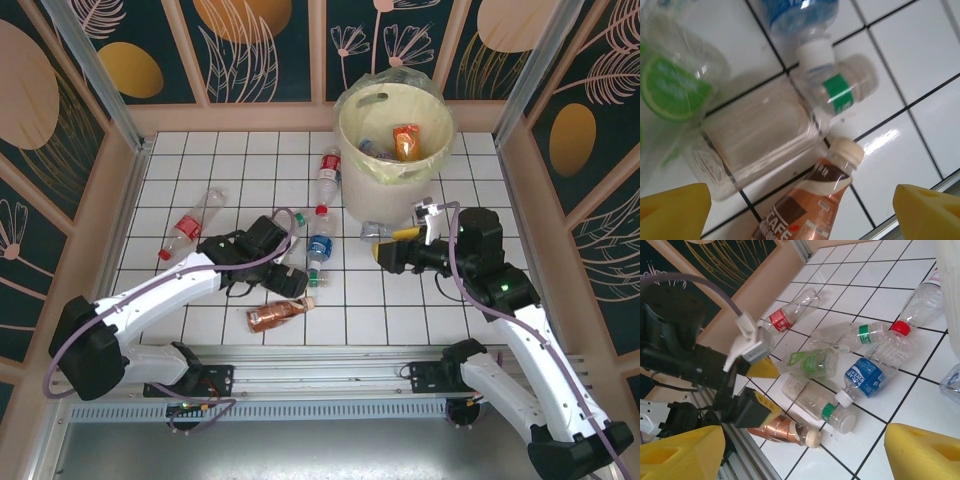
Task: Put the plastic bottles in the bin
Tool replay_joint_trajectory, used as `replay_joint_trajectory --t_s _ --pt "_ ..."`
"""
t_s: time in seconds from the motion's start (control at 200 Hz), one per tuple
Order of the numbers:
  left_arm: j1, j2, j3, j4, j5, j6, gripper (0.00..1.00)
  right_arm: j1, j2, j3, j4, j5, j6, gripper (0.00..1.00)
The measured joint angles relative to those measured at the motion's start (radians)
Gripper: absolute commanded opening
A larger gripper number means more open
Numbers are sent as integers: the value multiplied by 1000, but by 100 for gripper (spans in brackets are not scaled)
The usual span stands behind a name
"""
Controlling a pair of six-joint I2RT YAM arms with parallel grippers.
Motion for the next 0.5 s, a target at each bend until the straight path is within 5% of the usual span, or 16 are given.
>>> replay_joint_trajectory --t_s 0.5 --pt "-99 -13 -158 -35 23 -174 94 0 0 -3 7 -13 8 84"
